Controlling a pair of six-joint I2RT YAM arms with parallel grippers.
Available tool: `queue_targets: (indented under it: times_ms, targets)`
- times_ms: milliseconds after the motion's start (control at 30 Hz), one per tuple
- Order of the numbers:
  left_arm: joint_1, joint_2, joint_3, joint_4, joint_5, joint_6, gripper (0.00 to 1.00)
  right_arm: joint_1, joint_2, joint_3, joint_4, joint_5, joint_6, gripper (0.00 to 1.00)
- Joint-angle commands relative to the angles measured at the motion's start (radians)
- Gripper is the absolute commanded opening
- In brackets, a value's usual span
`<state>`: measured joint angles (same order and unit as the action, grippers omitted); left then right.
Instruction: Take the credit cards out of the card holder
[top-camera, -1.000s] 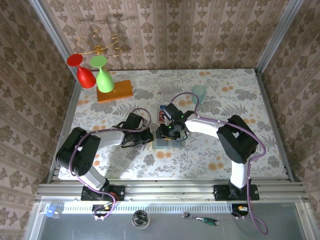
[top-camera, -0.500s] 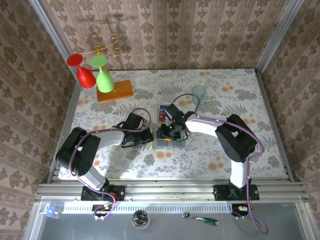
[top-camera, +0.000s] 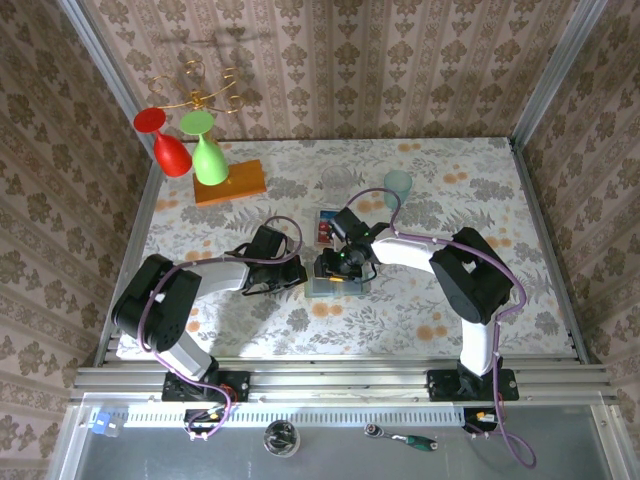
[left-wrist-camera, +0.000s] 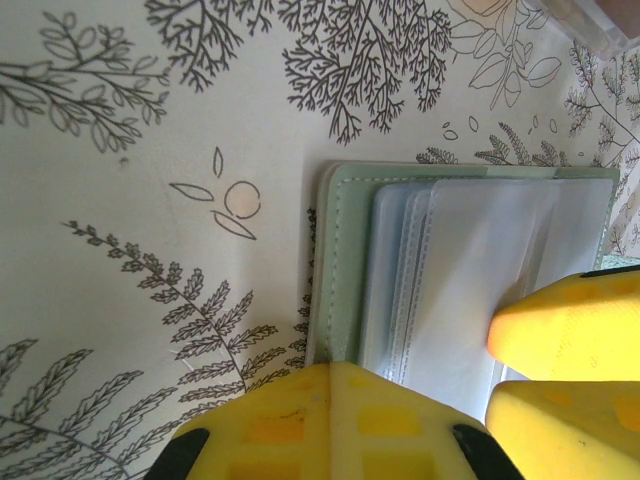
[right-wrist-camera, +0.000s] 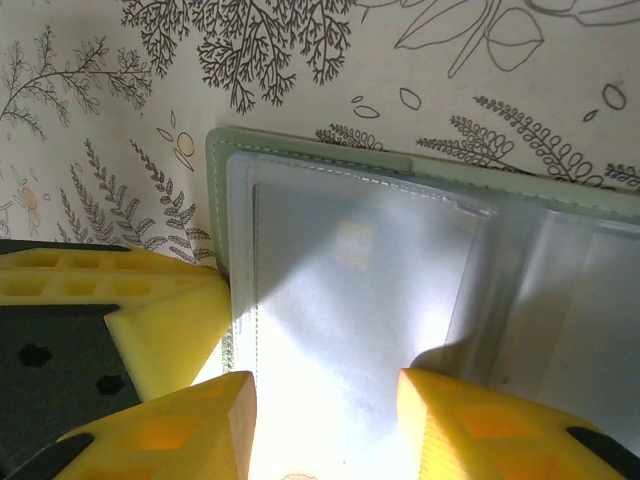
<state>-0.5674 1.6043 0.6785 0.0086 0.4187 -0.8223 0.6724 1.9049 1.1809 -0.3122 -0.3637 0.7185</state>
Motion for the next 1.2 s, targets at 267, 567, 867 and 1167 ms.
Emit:
queue_targets:
  times_ms: [267,567,867,1167]
  targets:
    - [0.006,0.024,0.004,-0.016,-0.002,0.001,0.0,-0.032,-0.021,-0.043,-0.036,0.028,-0.008,0.43]
    - [0.011,0.019,0.018,-0.034,-0.002,0.012,0.0,-0.054,-0.022,-0.065,-0.012,-0.003,-0.01,0.43]
    - [0.011,-0.035,0.06,-0.062,0.005,0.017,0.0,-0.068,-0.021,-0.095,0.036,-0.034,0.003,0.42]
    - [0.004,-0.037,0.103,-0.042,0.076,-0.009,0.09,-0.078,-0.032,-0.124,0.074,-0.053,0.01,0.4]
